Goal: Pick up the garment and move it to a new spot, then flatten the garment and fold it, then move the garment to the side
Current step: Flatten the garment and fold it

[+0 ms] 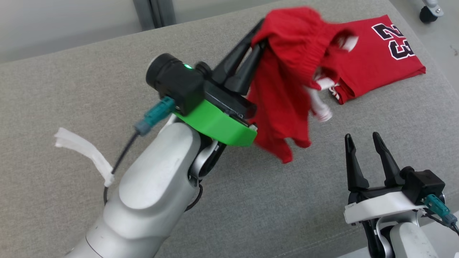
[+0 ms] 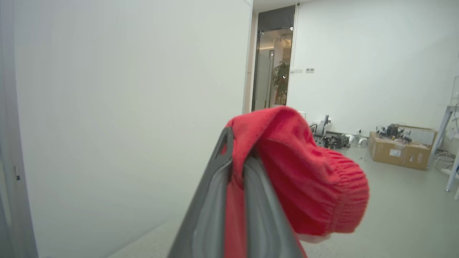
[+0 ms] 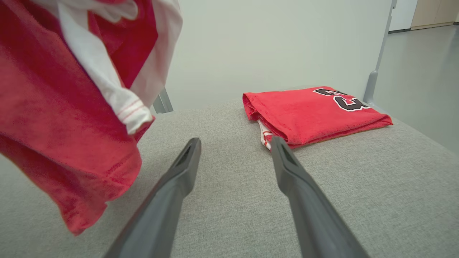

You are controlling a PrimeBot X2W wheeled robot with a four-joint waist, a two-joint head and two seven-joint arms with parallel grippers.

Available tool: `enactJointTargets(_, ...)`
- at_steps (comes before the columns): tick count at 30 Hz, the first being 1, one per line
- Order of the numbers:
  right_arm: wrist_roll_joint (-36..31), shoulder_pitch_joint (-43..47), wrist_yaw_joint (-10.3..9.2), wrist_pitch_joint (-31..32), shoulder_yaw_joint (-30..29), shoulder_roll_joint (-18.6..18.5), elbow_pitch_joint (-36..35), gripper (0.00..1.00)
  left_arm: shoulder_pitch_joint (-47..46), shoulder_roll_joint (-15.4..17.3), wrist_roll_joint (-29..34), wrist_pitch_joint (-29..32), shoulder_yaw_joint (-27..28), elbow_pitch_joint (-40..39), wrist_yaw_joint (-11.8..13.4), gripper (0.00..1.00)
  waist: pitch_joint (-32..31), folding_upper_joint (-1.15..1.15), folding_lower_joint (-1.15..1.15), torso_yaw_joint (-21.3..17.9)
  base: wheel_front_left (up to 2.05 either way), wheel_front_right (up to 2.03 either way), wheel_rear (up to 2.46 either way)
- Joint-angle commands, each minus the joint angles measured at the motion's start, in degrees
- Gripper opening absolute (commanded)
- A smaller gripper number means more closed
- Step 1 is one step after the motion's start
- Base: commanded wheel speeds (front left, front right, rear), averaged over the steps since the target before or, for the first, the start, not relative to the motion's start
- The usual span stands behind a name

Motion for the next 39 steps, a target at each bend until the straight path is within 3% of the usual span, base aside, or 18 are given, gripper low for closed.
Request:
enactJointTargets(1,-0.1,0.6,0.00,0.0,-0.1,0.0,0.1,1.00,0.5,0.4,-3.6,-0.1,0.9,-0.8,1.0,0.00,-1.8,0.00,0.00,1.4,0.00,0.00,0.00)
enactJointTargets(5,-0.4,1.3,0.00,0.0,-0.2,-0.1,0.2,1.00,4.9,0.3,-14.5,-0.1,2.2,1.0,3.4,0.00,-2.9,0.00,0.00,3.5,0.00,0.00,0.00)
enactJointTargets(9,-0.5,1.3,0.00,0.0,-0.2,-0.4,-0.1,1.00,11.9,0.3,-23.1,-0.1,0.7,8.4,4.2,0.00,-3.1,0.00,0.00,5.4,0.00,0.00,0.00)
enactJointTargets(13,-0.3,1.6,0.00,0.0,-0.3,-0.8,-0.3,1.00,17.4,0.3,-21.2,-0.1,-1.6,18.9,3.6,0.00,-3.4,0.00,0.00,7.3,0.00,0.00,0.00)
enactJointTargets(16,-0.3,1.8,0.00,0.0,0.0,-1.0,-0.2,1.00,19.6,0.3,-18.3,-0.1,0.7,22.3,3.6,0.00,-3.8,0.00,0.00,8.1,0.00,0.00,0.00)
enactJointTargets(17,-0.3,2.0,0.00,0.0,0.0,-1.0,-0.2,1.00,20.3,0.5,-16.3,-0.1,2.0,22.3,4.0,0.06,-4.0,0.00,0.00,8.3,0.00,0.00,0.00)
enactJointTargets(18,-0.4,2.1,0.00,0.0,-0.1,-1.1,-0.1,1.00,21.3,0.7,-15.1,-0.1,3.1,22.2,4.2,0.40,-4.2,0.00,0.00,8.5,0.00,0.00,0.00)
enactJointTargets(19,-0.3,2.3,0.00,0.0,-0.4,-1.1,-0.2,1.00,22.7,1.0,-13.6,-0.1,4.6,21.8,4.7,0.95,-4.4,0.00,0.00,8.8,0.00,0.00,0.00)
enactJointTargets(20,-0.3,2.5,0.00,0.0,-0.5,-1.1,-0.2,1.00,23.5,1.5,-11.8,-0.1,5.8,20.9,5.1,1.00,-4.6,0.00,0.00,9.0,0.00,0.00,0.00)
enactJointTargets(25,0.0,3.5,0.00,0.0,-1.0,-1.0,-0.3,1.00,29.3,5.9,-0.7,-0.1,9.9,13.1,8.9,1.00,-5.4,0.00,0.00,9.7,0.00,0.00,0.00)
enactJointTargets(29,0.2,4.1,0.00,0.0,-1.2,-0.8,-0.3,1.00,31.8,9.5,6.3,-0.1,10.0,6.6,11.8,1.00,-5.7,0.00,0.00,10.2,0.00,0.00,0.00)
enactJointTargets(34,0.2,4.1,0.00,0.0,-0.7,-0.7,0.0,1.00,29.8,11.8,15.0,1.6,2.9,2.0,9.8,1.00,-5.6,0.00,0.00,10.7,0.00,0.00,0.00)
enactJointTargets(39,0.3,2.0,0.00,0.0,0.2,-1.0,0.1,1.00,27.2,6.5,14.4,7.5,-2.1,4.8,6.6,1.00,-4.1,0.00,0.00,9.9,0.00,0.00,0.00)
